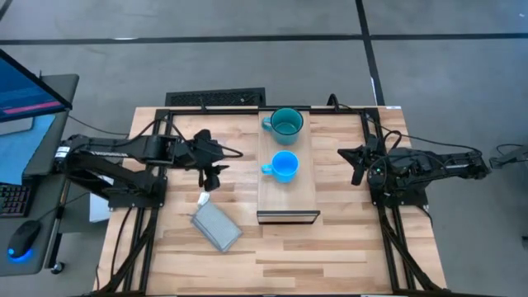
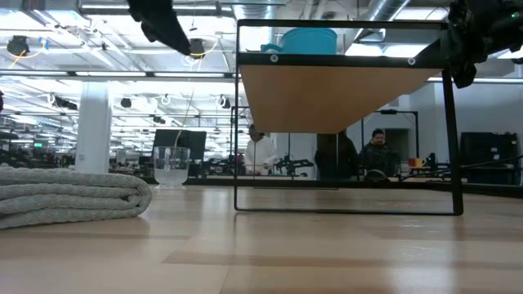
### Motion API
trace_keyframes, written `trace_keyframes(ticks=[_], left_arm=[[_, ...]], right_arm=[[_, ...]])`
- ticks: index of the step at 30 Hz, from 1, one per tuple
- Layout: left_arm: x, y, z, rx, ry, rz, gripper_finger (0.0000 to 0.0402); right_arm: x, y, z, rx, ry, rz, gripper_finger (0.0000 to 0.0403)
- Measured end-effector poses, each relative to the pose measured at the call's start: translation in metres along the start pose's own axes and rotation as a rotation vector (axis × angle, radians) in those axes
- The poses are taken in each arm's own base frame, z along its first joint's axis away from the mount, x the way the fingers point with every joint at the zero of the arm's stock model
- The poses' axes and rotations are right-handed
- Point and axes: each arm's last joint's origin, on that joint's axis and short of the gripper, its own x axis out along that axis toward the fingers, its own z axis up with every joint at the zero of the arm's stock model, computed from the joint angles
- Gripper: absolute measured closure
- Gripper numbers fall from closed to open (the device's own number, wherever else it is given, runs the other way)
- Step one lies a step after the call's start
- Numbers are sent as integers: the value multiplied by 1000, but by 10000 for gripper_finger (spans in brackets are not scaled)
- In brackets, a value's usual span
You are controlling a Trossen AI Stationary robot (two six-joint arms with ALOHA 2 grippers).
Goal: Stack small to large cups/mugs on shelf
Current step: Put the transparent mug on the shelf
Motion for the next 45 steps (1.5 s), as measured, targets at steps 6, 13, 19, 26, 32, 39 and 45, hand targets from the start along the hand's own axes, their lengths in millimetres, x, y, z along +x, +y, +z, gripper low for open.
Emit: trace_keyframes(ticks=[6, 13, 19, 26, 32, 39, 45], left_arm=[[2, 11, -8, -24, 92, 38, 236], [4, 27, -14, 26, 167, 150, 173], [4, 36, -15, -9, 181, 210, 155], [5, 35, -14, -246, 150, 220, 154], [8, 38, -15, -344, 151, 252, 154], [26, 72, -21, -507, 247, 402, 154], [41, 109, -30, -752, 303, 467, 154]], right_arm=[[0, 0, 0, 3, -2, -4, 383], [0, -1, 0, 17, -12, -33, 381], [0, -1, 0, 18, -18, -50, 384], [0, -1, 0, 18, -18, -50, 382], [0, -2, 0, 17, -18, -51, 384], [0, -2, 1, 19, -21, -55, 381], [0, -1, 2, 28, -37, -51, 383]])
